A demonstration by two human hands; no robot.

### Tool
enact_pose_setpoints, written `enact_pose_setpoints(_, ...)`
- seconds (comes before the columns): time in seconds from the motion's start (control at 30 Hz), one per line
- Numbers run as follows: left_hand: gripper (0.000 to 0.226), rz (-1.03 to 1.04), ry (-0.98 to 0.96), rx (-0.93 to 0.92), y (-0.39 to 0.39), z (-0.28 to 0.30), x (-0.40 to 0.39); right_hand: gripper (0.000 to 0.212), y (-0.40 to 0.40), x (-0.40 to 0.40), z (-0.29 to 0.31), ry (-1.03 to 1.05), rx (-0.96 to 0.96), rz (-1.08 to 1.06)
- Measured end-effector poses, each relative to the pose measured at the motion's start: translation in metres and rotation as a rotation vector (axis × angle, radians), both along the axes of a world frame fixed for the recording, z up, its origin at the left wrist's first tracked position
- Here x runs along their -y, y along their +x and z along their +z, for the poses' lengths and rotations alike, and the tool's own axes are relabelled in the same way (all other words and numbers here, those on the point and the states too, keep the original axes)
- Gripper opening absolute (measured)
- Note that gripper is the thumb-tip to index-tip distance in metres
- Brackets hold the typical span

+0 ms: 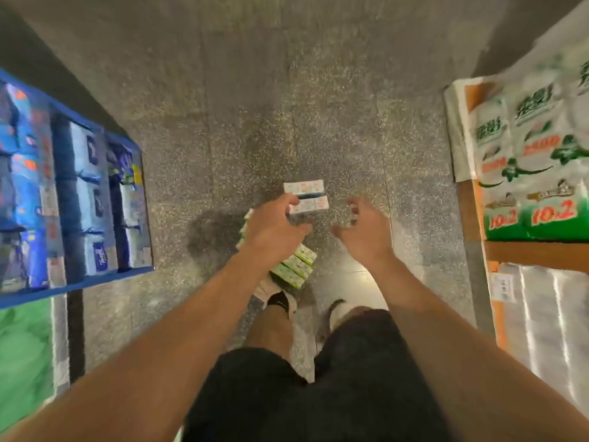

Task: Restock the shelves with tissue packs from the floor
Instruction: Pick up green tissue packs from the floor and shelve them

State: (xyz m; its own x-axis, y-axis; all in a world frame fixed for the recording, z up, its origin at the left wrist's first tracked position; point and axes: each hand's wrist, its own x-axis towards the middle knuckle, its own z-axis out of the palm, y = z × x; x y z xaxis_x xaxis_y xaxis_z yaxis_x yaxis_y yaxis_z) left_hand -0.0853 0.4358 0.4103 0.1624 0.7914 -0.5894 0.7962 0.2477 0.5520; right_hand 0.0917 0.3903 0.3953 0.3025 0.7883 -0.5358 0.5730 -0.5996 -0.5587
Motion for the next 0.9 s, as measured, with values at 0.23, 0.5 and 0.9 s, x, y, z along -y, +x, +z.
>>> enact_pose_setpoints(0.23, 0.054, -0.005, -0.085, -0.113, 0.025, -0.207, -0.063, 0.053, 0.015, -0.082, -0.208, -0.129, 0.073, 0.073)
enact_pose_setpoints(0.5, 0.077, 0.165, -0.160, -0.208, 0.059, -0.449, -0.081, 0.070, 0.030, -0.110, -0.451, -0.290, 0.119, 0.302)
enact_pose_setpoints(0.9, 0.073, 0.139, -0.022, -0.205, 0.061, -0.428, -0.093, 0.074, 0.030, -0.101, -0.415, -0.085, 0.136, 0.124)
